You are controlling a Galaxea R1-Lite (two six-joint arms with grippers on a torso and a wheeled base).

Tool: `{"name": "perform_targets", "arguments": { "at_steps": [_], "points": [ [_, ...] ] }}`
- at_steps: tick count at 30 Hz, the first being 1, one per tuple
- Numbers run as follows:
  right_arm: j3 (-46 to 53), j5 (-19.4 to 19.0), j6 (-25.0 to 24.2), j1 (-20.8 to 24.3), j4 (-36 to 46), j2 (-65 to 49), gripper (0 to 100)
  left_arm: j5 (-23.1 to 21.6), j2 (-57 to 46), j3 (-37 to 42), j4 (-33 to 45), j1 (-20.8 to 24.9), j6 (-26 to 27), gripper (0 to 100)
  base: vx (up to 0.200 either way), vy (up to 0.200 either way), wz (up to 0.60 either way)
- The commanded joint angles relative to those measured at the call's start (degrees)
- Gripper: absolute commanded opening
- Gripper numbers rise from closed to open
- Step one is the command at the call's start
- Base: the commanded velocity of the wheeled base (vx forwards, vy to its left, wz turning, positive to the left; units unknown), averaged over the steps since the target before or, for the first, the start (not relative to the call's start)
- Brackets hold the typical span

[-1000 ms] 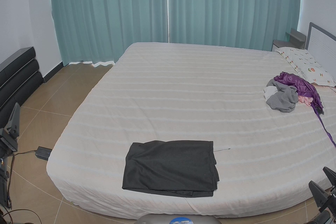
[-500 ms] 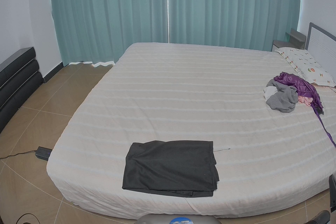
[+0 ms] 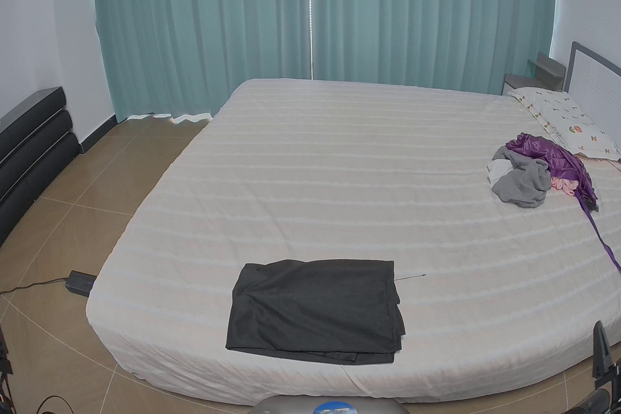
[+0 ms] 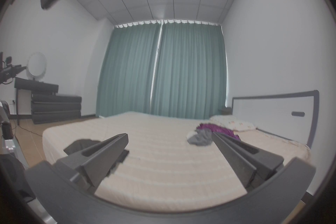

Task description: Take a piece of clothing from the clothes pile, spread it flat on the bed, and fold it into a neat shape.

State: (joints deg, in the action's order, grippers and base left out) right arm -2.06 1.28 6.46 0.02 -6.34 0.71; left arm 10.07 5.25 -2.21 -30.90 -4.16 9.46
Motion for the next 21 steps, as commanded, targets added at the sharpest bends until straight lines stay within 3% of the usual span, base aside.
{"name": "perform_targets", "arguments": {
  "at_steps": [1,6,9,11,15,18,19,21],
  "points": [
    [2.06,2.85,0.39,-0.02,2.12,-0.71,100,-3.39,0.02,2.21,3.92,-0.06,-0.23,100,0.000,0.000,0.00],
    [2.06,3.73,0.04,-0.02,1.94,-0.71,100,-6.55,0.02,2.21,13.33,0.03,-0.41,100,0.000,0.000,0.00],
    [2.06,3.73,-1.45,-0.02,2.03,-0.71,100,-8.05,-5.08,2.21,21.41,4.68,-0.93,100,0.000,0.000,0.00],
    [2.06,3.64,-1.63,-0.02,2.03,-0.71,100,-8.84,-5.25,2.21,27.30,4.07,-1.37,100,0.000,0.000,0.00],
    [2.06,3.29,-1.71,-0.02,2.30,-0.71,100,-11.74,-5.17,2.21,27.21,3.89,-7.79,100,0.000,0.000,0.00],
    [2.06,3.03,-2.68,-0.11,2.82,-0.62,100,-12.97,-5.08,2.21,27.30,3.89,-8.67,100,0.000,0.000,0.00],
    [2.06,2.50,-5.05,-0.11,3.09,-0.62,100,-14.11,-5.08,2.21,27.30,3.89,-9.02,100,0.000,0.000,0.00],
    [1.53,-0.31,-6.72,-0.02,8.01,-0.71,100,-17.28,-5.08,2.21,27.39,3.89,-9.55,100,0.000,0.000,0.00]
  ]
}}
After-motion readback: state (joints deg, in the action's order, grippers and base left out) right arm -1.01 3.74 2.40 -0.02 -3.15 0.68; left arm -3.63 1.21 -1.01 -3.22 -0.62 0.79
